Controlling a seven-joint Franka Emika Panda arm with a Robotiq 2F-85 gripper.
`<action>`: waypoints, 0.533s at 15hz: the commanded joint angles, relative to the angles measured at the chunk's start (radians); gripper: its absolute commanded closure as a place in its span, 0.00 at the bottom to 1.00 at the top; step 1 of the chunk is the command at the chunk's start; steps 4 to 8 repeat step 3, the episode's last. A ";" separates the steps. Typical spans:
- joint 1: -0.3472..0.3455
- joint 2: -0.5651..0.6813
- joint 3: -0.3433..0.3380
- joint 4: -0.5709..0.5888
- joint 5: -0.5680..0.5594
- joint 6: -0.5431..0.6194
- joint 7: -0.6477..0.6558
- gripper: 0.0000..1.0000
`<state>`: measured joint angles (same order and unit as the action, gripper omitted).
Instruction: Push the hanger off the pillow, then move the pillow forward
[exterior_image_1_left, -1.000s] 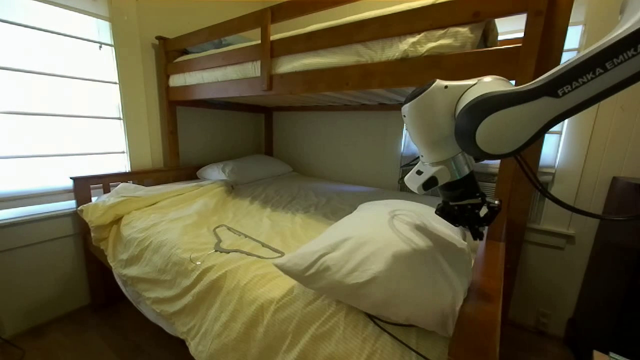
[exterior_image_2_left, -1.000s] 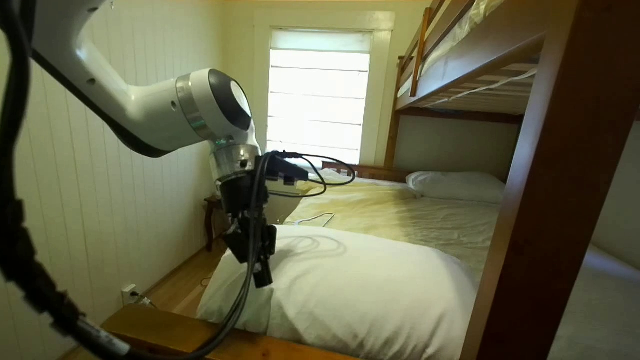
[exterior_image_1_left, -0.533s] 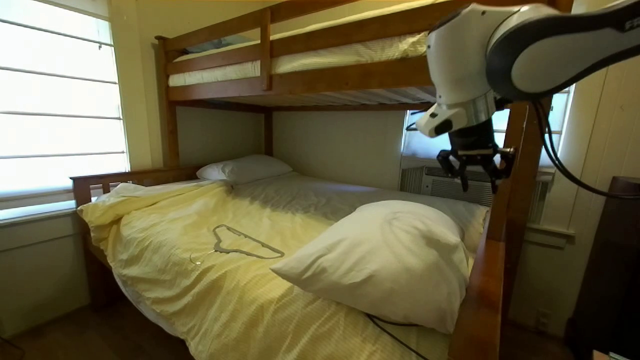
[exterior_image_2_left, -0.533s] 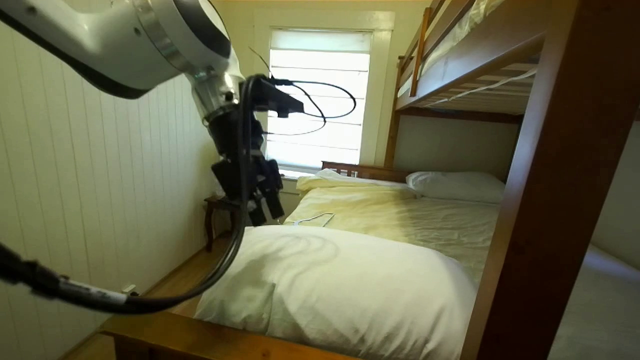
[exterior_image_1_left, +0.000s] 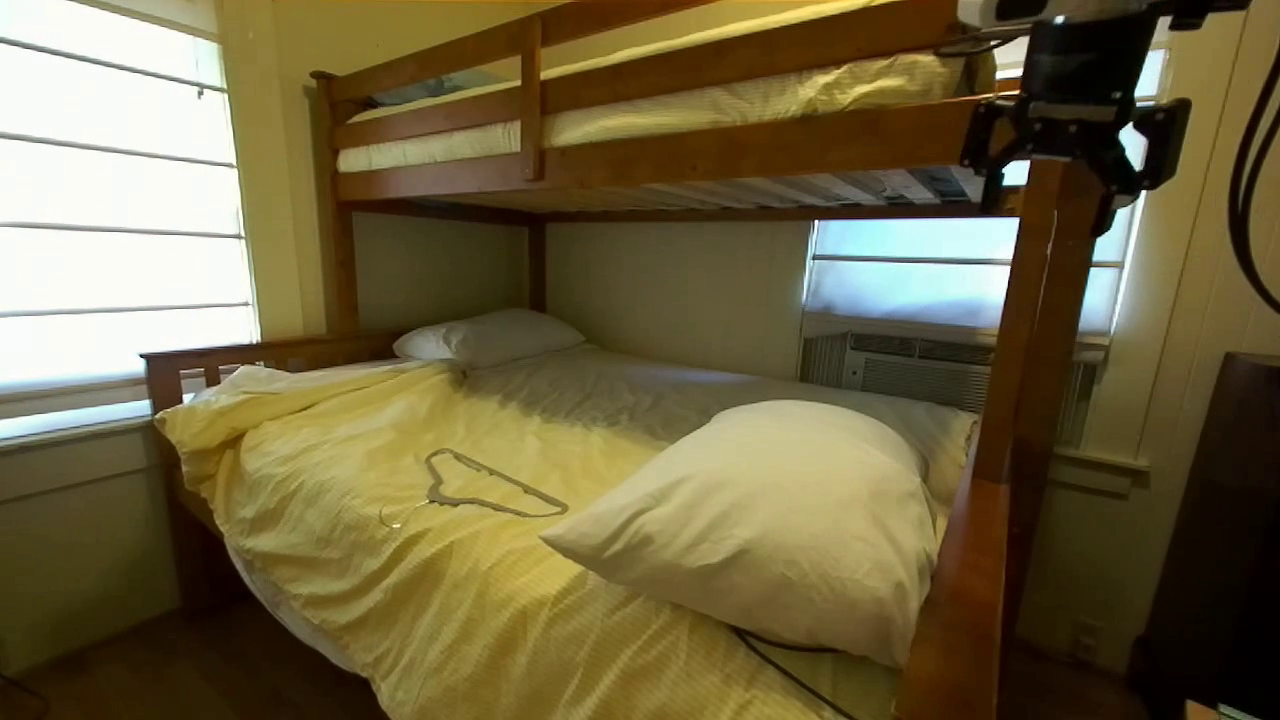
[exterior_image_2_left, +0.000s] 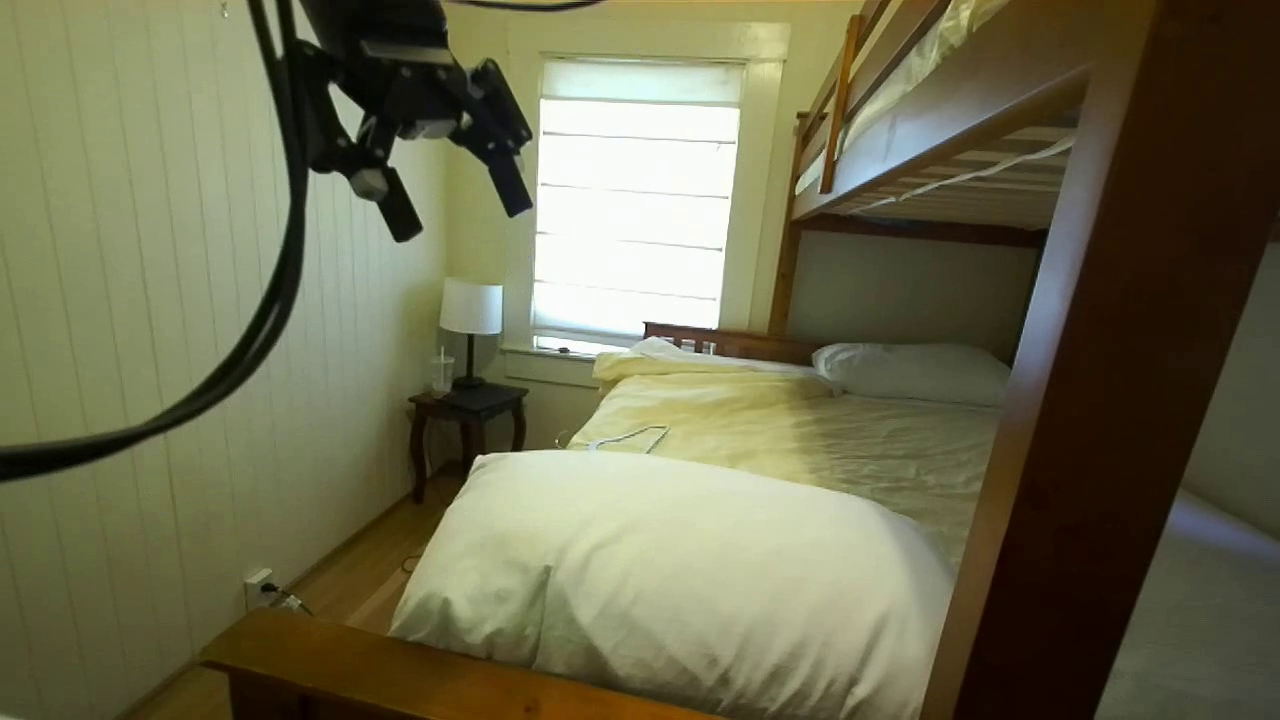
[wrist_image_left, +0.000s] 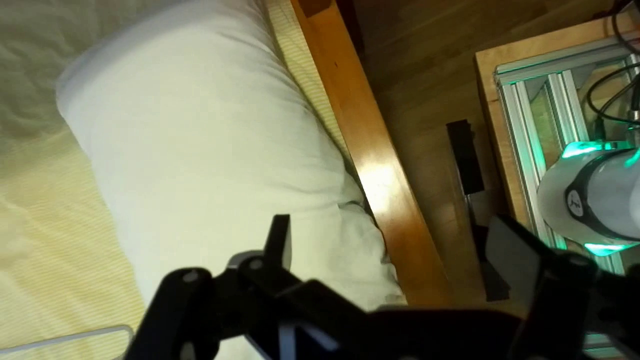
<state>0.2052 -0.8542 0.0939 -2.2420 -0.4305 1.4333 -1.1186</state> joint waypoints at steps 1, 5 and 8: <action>0.039 -0.001 -0.019 0.004 -0.014 -0.012 0.017 0.00; 0.044 0.010 -0.020 -0.003 -0.013 -0.012 0.016 0.00; 0.044 0.010 -0.020 -0.003 -0.013 -0.012 0.016 0.00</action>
